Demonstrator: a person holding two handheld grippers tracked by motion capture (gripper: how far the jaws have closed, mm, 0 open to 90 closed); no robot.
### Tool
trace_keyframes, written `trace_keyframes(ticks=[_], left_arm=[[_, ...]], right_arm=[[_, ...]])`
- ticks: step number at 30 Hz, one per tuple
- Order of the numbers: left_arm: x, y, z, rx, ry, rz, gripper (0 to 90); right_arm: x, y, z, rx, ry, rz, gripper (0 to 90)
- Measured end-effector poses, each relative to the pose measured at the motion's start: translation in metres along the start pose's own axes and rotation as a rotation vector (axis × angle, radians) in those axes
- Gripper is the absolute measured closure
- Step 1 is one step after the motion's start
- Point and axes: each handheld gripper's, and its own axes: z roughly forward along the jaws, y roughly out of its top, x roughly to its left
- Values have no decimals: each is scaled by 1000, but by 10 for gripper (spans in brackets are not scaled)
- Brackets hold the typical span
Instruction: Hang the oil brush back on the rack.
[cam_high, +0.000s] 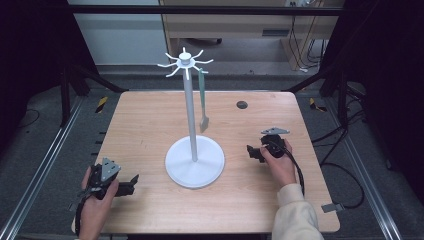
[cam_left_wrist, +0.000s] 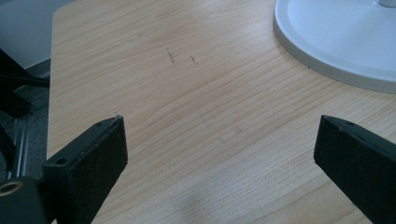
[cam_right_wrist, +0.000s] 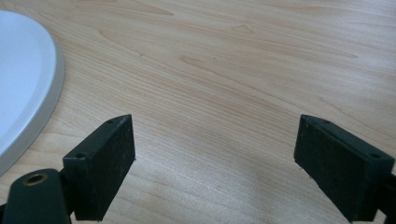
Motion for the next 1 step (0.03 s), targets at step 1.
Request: trace_keyframes(ticks=[1], left_arm=[[0, 0, 0, -2, 0, 1, 24]], right_arm=[[-1, 0, 0, 1, -1, -1, 129]])
